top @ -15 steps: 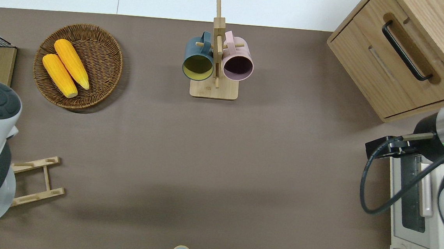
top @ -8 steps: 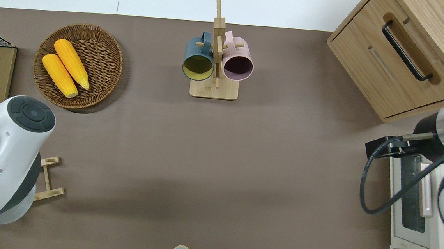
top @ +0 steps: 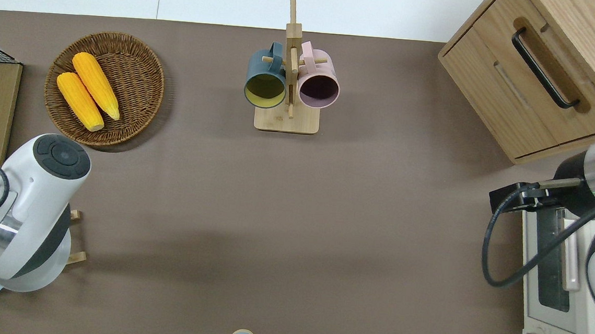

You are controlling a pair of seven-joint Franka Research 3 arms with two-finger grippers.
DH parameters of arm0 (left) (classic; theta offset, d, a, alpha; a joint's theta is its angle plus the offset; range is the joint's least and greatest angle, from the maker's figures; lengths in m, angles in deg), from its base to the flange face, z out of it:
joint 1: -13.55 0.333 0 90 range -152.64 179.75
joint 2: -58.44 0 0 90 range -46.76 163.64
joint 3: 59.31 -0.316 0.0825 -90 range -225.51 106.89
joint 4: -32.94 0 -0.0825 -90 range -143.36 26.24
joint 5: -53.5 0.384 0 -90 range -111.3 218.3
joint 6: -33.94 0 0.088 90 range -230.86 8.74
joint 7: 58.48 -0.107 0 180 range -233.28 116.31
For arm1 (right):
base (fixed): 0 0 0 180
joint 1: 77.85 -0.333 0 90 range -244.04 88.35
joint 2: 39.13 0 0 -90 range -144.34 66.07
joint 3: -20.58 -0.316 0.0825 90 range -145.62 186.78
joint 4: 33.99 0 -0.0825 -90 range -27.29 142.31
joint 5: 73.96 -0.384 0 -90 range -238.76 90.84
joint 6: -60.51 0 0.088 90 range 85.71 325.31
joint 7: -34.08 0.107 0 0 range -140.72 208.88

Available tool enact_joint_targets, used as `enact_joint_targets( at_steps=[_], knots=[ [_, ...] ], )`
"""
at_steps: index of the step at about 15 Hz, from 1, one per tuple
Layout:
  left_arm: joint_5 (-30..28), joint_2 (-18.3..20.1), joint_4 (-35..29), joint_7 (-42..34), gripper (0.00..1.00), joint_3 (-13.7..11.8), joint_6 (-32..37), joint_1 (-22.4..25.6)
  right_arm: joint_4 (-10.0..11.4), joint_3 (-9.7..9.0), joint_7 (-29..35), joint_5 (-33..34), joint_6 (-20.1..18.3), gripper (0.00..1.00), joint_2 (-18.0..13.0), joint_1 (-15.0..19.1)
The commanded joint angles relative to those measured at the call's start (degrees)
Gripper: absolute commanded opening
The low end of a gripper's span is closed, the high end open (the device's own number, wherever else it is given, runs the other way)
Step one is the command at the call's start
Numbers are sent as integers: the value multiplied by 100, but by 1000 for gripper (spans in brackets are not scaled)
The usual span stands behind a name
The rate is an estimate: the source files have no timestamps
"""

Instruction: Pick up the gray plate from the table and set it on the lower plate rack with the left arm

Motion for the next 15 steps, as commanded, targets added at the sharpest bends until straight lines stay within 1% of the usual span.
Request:
enact_joint_targets(
  at_steps=[1,6,10,15],
  knots=[
    [-129,73,-228,170,0,-3,-227,63,-41,-113,68,37,-62,983,-12,132],
    [-129,178,-149,55,0,-3,1,72,-41,-121,68,37,-62,983,-12,132],
    [-129,178,70,-32,0,6,274,37,-41,-121,68,37,-62,983,-12,132],
    [-207,73,44,29,0,6,134,63,-33,-121,68,37,-62,983,-12,132]
  ],
)
